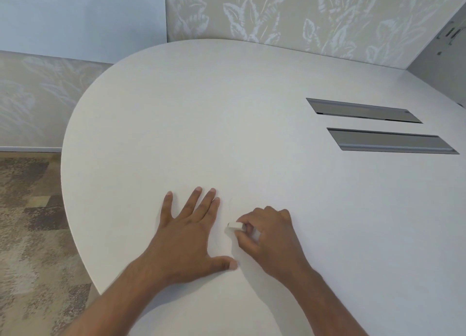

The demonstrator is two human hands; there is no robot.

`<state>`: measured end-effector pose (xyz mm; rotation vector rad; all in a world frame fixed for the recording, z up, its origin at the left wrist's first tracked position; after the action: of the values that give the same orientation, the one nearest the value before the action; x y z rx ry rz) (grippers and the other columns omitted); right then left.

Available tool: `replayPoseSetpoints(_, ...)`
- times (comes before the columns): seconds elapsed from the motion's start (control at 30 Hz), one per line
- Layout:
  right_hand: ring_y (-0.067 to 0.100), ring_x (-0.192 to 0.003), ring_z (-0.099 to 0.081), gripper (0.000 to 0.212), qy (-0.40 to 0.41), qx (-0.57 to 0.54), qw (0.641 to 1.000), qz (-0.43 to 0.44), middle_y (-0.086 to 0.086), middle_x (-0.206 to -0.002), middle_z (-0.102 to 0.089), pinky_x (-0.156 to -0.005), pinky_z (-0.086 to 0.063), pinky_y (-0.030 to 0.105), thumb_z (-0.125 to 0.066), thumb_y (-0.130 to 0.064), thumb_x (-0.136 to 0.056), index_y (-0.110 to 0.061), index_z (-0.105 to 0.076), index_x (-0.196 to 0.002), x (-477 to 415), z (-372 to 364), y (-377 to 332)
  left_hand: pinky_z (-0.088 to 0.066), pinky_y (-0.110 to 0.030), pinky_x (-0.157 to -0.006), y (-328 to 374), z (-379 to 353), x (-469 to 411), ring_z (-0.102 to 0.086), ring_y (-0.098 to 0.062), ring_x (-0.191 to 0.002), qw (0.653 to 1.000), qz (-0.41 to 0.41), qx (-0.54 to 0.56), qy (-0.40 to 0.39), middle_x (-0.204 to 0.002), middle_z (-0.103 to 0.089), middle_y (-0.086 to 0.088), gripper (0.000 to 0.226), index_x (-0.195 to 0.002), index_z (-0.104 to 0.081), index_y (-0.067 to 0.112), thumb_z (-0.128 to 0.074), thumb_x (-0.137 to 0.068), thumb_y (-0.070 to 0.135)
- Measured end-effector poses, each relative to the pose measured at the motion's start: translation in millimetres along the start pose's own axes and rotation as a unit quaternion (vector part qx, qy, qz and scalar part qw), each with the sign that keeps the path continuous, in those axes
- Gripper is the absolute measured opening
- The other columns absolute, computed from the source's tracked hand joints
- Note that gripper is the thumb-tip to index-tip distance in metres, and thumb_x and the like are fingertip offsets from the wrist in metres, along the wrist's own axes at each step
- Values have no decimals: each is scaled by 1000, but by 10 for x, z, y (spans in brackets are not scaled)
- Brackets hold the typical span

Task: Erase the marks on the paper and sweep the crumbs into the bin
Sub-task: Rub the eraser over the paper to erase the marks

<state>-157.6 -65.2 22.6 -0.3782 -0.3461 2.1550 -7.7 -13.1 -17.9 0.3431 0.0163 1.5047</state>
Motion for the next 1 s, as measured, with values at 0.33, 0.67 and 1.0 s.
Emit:
replayPoseSetpoints(0.33, 5, -84, -52, 21, -24, 27, 999, 17, -18, -85, -68, -84, -35, 35, -56, -49, -92, -35, -71, -94, 31, -42, -18, 18, -65, -123, 10, -19, -15, 40, -12, -152, 1000, 0, 0, -11, -169, 35, 11, 131, -165, 20, 23, -23, -71, 104)
replayPoseSetpoints(0.67, 6, -80, -52, 13, -17, 16, 999, 25, -17, -79, -63, -82, -38, 36, -59, -43, -88, -34, -69, -89, 41, -72, -63, 19, -64, -123, 8, 0, -5, 39, -12, -152, 1000, -3, 17, -1, -170, 33, 11, 130, -165, 17, 22, -29, -74, 102)
replayPoseSetpoints(1.0, 6, -79, -54, 9, 12, 46, 999, 7, -16, -77, -62, -82, -36, 36, -62, -39, -88, -33, -69, -88, -96, -61, -30, 20, -64, -123, 10, 1, -1, 39, -12, -153, 1000, -3, 13, -5, -170, 33, 11, 132, -165, 19, 22, -30, -73, 103)
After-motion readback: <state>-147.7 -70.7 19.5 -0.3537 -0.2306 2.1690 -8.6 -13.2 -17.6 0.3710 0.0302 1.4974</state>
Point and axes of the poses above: each hand's wrist, its own x-axis away from the middle knuckle, its own z-axis out of the back of the hand, y = z × x, the point moved 8 cm from there along -x, towards the middle knuckle
